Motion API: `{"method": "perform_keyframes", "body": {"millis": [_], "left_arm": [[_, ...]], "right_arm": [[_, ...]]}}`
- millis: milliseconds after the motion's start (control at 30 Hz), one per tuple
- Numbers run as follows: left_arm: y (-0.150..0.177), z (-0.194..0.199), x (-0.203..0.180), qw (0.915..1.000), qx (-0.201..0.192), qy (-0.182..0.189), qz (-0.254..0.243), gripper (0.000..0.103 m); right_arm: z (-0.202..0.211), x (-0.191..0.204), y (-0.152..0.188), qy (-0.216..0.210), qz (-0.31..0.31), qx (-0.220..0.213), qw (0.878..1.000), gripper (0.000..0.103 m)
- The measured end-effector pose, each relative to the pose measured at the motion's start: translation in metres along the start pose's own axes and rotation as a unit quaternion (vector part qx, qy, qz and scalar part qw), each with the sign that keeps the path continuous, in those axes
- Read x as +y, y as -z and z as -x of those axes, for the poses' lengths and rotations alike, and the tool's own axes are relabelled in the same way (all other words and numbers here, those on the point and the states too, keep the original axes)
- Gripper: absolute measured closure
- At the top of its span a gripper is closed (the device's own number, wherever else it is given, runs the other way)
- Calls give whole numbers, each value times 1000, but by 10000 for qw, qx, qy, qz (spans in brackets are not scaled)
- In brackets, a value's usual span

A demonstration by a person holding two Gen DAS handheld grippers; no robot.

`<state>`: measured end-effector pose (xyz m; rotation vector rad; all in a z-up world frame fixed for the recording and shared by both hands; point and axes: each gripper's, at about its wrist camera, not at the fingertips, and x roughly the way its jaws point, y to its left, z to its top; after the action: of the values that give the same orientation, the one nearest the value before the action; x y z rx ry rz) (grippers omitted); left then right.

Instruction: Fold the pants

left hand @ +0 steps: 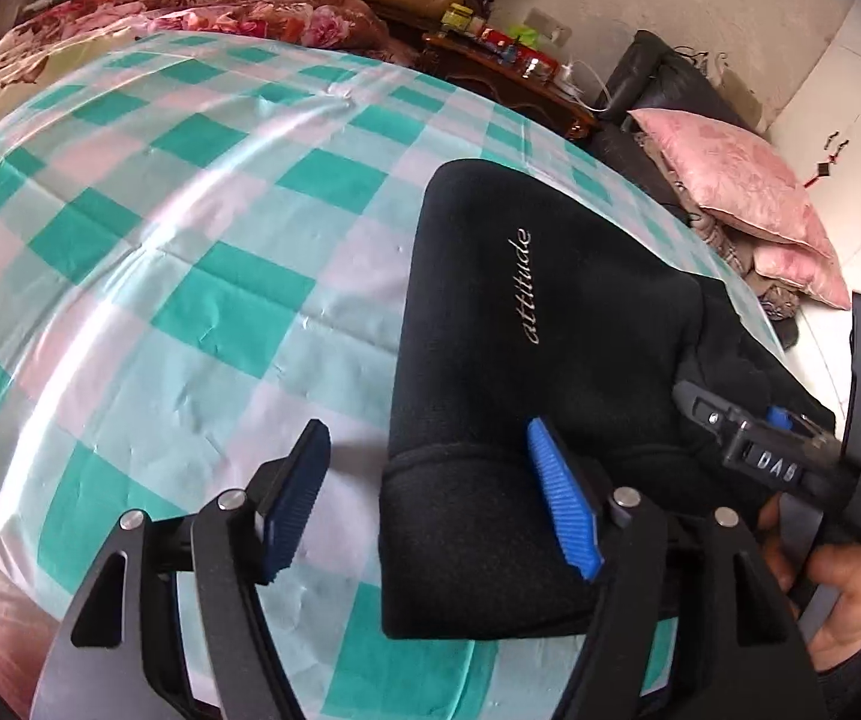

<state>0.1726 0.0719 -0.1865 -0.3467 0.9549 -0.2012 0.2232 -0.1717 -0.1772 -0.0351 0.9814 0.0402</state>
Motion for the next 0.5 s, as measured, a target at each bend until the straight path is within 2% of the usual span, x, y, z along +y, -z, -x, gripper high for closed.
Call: {"method": "perform_keyframes", "body": {"millis": [133, 233, 300, 333, 433, 500], "left_arm": [[0, 2, 5, 9998, -27, 173, 110, 34], [1, 6, 7, 9992, -33, 330, 236, 34], [3, 8, 7, 9976, 55, 599, 347, 34], [5, 7, 7, 9972, 124, 630, 391, 34], [9, 7, 9, 9961, 160, 703, 503, 34], [9, 7, 8, 9957, 209, 723, 542, 36]], "right_arm": [[23, -8, -20, -373, -276, -351, 9983, 22], [18, -14, -33, -376, -370, -251, 9983, 31], [0, -16, -35, -19, -204, 21, 9998, 33], [-9, -19, -33, 2, -176, 195, 9997, 33], [-12, -28, -29, -195, -315, 171, 9992, 33], [-12, -25, -28, -100, -218, 102, 9997, 33]]}}
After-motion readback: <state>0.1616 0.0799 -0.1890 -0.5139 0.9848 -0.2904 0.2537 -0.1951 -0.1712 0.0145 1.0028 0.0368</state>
